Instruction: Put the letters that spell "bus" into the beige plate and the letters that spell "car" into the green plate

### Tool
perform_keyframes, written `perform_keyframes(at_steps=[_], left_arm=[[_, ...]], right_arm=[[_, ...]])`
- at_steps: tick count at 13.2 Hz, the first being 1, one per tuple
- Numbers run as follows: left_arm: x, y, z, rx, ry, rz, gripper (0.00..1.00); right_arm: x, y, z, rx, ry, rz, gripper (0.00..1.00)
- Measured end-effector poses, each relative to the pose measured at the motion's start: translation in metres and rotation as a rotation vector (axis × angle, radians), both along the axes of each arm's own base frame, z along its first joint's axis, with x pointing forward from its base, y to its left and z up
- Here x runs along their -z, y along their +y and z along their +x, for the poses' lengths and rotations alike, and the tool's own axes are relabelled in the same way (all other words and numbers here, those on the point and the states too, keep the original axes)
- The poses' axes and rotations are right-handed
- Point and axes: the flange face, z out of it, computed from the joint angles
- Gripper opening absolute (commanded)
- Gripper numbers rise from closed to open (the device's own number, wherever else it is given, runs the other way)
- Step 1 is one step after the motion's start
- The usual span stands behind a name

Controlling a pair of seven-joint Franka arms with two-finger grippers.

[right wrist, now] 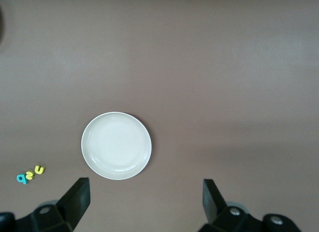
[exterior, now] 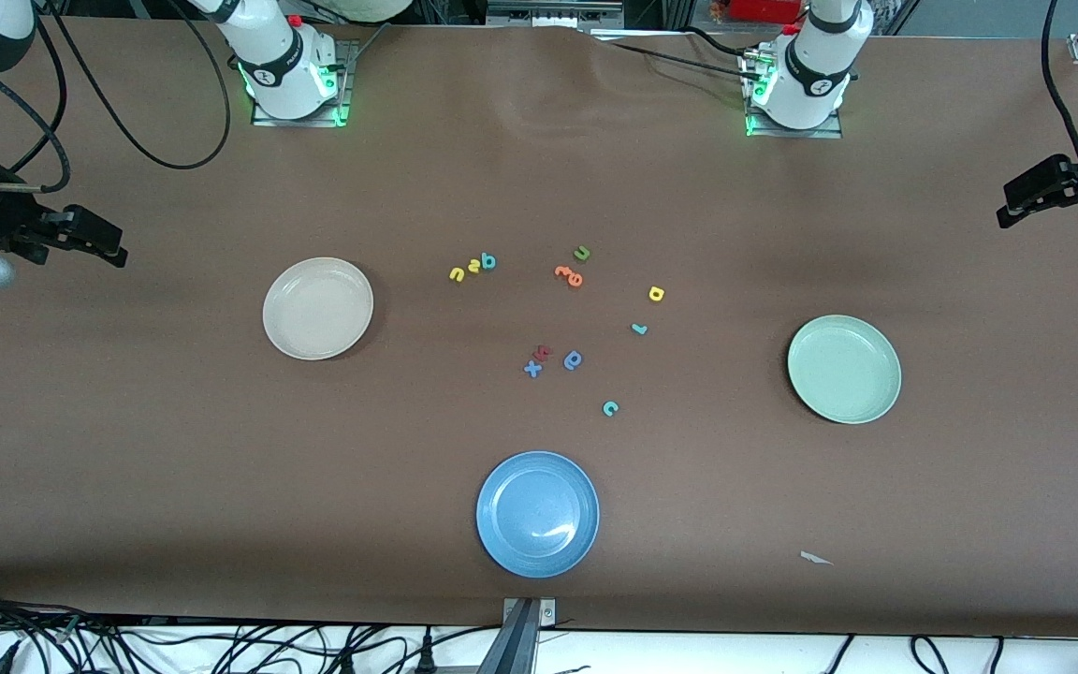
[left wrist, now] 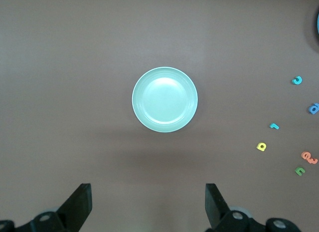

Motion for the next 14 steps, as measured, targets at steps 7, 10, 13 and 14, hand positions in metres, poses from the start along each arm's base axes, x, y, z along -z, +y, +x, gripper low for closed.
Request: perform_keyframes(at_steps=[7,10,13,14], left_arm=[[0.000,0.000,0.000,0.000,0.000,0.000,1.00],[0.000,0.000,0.000,0.000,0.000,0.000,1.00],[0.004,-0.009,0.003,0.016,0.008,-0.001,1.00],[0.011,-0.022,0.006,0.039,0.020,-0.001,1.00]], right_arm=[[0.000,0.000,0.000,0.000,0.000,0.000,1.00],[0.000,0.000,0.000,0.000,0.000,0.000,1.00],[0.000,0.000,0.000,0.000,0.000,0.000,1.00],[0.000,0.000,0.000,0.000,0.000,0.000,1.00]])
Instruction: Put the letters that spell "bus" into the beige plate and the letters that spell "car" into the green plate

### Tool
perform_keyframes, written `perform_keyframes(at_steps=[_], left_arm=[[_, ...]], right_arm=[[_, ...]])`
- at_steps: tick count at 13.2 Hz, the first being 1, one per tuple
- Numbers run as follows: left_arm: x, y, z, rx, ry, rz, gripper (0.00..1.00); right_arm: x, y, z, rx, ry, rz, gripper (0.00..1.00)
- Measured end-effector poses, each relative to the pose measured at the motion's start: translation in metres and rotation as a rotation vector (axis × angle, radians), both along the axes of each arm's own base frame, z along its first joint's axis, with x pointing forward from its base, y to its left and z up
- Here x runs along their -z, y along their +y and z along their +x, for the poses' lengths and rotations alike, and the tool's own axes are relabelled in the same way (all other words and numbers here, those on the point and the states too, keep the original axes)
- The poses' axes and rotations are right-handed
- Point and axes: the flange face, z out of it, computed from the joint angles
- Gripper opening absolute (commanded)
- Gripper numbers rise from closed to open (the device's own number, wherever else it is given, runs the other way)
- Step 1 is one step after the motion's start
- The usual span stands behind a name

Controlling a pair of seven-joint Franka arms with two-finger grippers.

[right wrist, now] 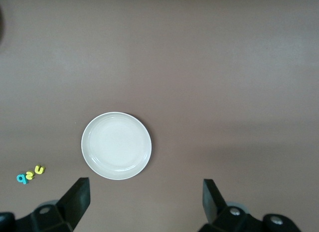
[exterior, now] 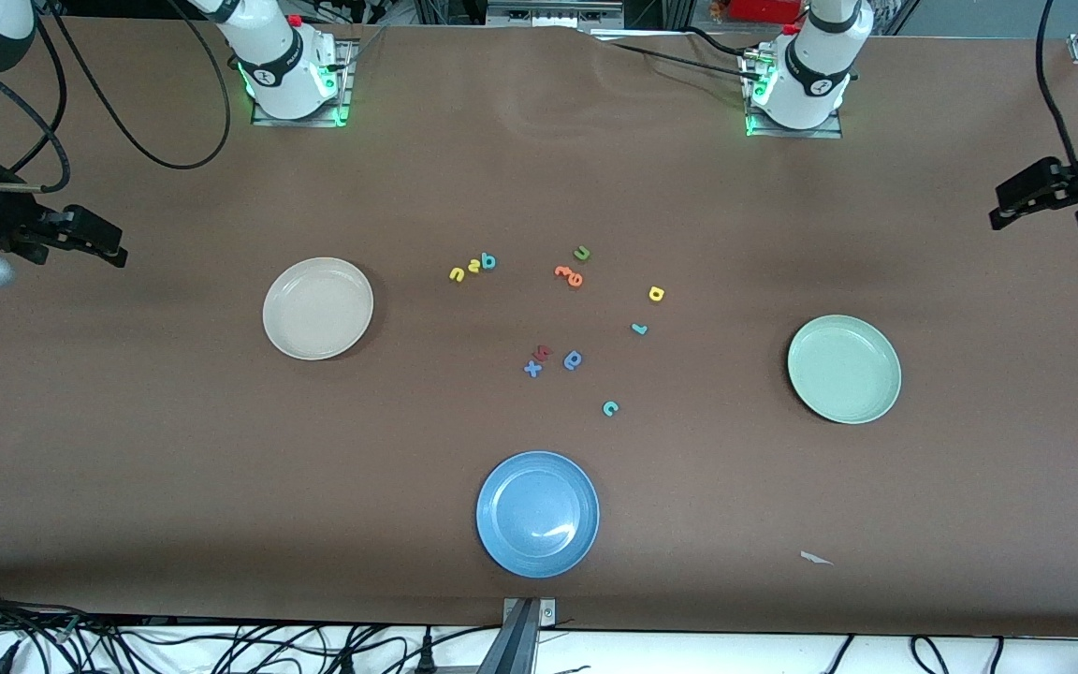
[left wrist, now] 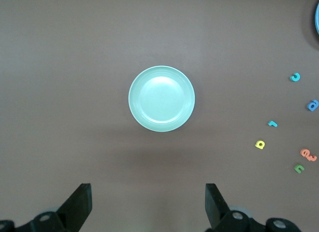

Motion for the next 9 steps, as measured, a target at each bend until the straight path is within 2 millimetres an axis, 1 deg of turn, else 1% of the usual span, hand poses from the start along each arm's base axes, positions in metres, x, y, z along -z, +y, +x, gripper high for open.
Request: perform_keyframes(at_steps=[3,5,6,8,9], left_arm=[[0.035,-0.060,0.013,0.048,0.063,-0.001,1.00],[0.059,-0.107,0.019,0.073,0.093,-0.001,1.00],[0.071,-0.133,0.021,0.083,0.090,-0.005,1.00],[0.097,-0.173,0.025,0.098,0.063,-0.034,1.00],[0.116,-0.191,0.027,0.105,0.040,-0.056,1.00]], right_arm=[[0.000,0.000,0.000,0.000,0.000,0.000,1.00],[0.000,0.000,0.000,0.000,0.000,0.000,1.00],[0.000,0.000,0.000,0.000,0.000,0.000,1.00],[0.001,-0.002,0.001,0.004,0.002,0.000,1.00],[0.002,-0.004,0.001,0.007,0.004,0.000,1.00]])
